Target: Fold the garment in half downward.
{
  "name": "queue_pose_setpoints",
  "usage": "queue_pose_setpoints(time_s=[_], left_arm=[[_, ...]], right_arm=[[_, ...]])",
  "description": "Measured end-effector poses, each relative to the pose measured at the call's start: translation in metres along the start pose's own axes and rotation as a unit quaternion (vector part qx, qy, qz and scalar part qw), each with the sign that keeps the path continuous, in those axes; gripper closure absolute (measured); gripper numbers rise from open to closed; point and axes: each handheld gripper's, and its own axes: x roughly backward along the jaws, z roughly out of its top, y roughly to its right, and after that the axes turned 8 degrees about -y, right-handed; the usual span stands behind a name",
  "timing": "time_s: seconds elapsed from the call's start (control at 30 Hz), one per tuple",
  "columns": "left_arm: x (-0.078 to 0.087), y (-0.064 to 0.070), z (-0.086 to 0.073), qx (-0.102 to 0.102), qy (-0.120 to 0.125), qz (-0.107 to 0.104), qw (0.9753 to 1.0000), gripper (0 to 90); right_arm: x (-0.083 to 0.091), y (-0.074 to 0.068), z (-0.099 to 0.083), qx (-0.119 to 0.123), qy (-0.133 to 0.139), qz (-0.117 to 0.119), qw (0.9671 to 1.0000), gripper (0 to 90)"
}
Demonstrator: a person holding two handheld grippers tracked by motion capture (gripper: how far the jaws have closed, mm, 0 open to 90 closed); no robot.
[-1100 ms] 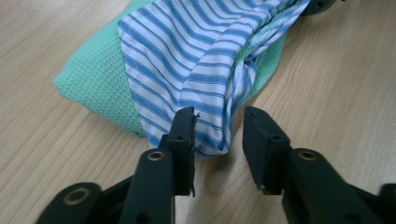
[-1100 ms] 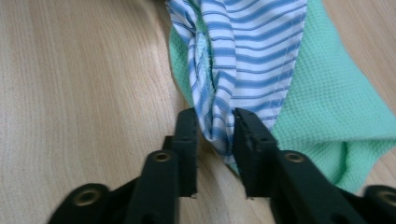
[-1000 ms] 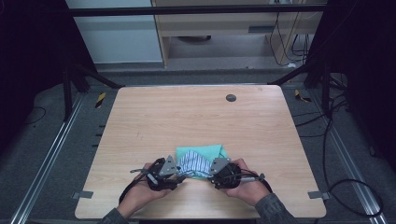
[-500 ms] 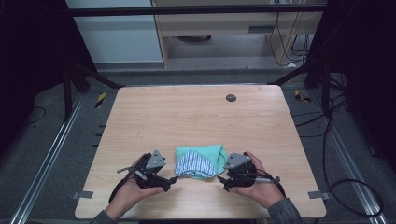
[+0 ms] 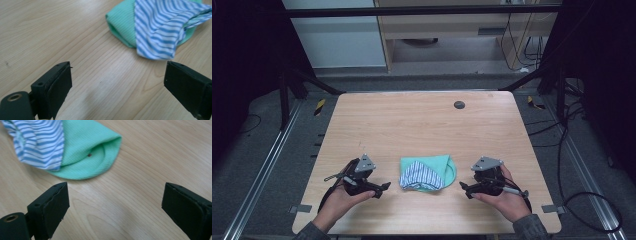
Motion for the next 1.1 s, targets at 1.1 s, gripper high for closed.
queue_pose_setpoints(time_s=[1.1], left_arm=[[-0.036,-0.090,-0.003,0.094,-0.028,0.065,0.9931,6.9]], right_arm=[[-0.041,0.087,-0.005,-0.147,-0.018,-0.042,0.9881,6.9]])
